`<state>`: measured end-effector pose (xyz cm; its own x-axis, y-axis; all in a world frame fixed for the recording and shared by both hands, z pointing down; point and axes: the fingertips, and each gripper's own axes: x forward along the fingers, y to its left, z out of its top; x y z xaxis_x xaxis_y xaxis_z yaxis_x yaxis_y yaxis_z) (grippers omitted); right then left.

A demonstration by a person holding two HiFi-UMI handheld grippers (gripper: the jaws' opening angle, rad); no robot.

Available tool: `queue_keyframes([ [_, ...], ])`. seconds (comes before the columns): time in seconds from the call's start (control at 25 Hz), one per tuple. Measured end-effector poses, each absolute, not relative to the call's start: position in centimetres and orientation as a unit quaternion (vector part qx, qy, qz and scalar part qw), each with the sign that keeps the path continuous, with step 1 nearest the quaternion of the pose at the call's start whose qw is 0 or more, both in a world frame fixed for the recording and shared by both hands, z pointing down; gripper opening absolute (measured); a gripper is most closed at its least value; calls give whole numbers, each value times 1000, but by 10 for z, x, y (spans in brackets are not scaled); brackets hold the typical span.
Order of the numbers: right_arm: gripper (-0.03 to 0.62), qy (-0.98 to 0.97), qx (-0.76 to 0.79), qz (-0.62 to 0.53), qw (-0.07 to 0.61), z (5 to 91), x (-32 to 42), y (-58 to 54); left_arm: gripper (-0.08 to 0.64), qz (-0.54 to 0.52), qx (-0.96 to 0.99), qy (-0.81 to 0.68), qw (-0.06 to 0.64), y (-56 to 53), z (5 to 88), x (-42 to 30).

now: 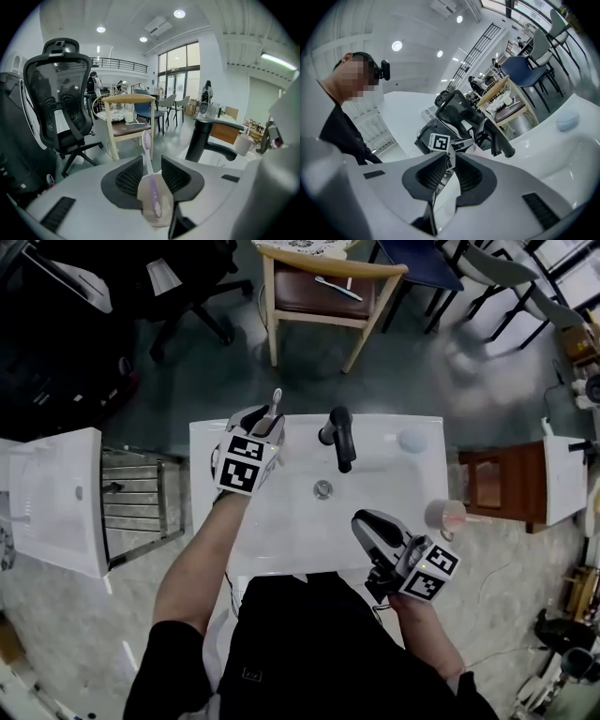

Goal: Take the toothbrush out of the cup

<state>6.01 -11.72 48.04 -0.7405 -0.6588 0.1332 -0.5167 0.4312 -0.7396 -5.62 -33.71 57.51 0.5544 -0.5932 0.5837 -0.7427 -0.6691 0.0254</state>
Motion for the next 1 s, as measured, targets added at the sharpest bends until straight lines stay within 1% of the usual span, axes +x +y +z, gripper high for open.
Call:
queue_keyframes([
  [0.12,71,835,-359,-407,95,481,71,-114,121,296,863,-386,138,-341,586,-55],
  [0.32,71,829,-372,-405,107,476,84,-115,58,306,858,-387,142,-342,588,-52],
  [0.56,71,833,-371,-394,112,465,80,-116,46,297,864,-381,142,-341,581,-51],
  [0.76,71,837,-371,-381,129,445,79,-113,43,268,871,-391,127,-332,551,-53],
  [1.0,71,844,-367,-361,148,422,81,-108,43,214,883,-404,102,-306,488,-61],
])
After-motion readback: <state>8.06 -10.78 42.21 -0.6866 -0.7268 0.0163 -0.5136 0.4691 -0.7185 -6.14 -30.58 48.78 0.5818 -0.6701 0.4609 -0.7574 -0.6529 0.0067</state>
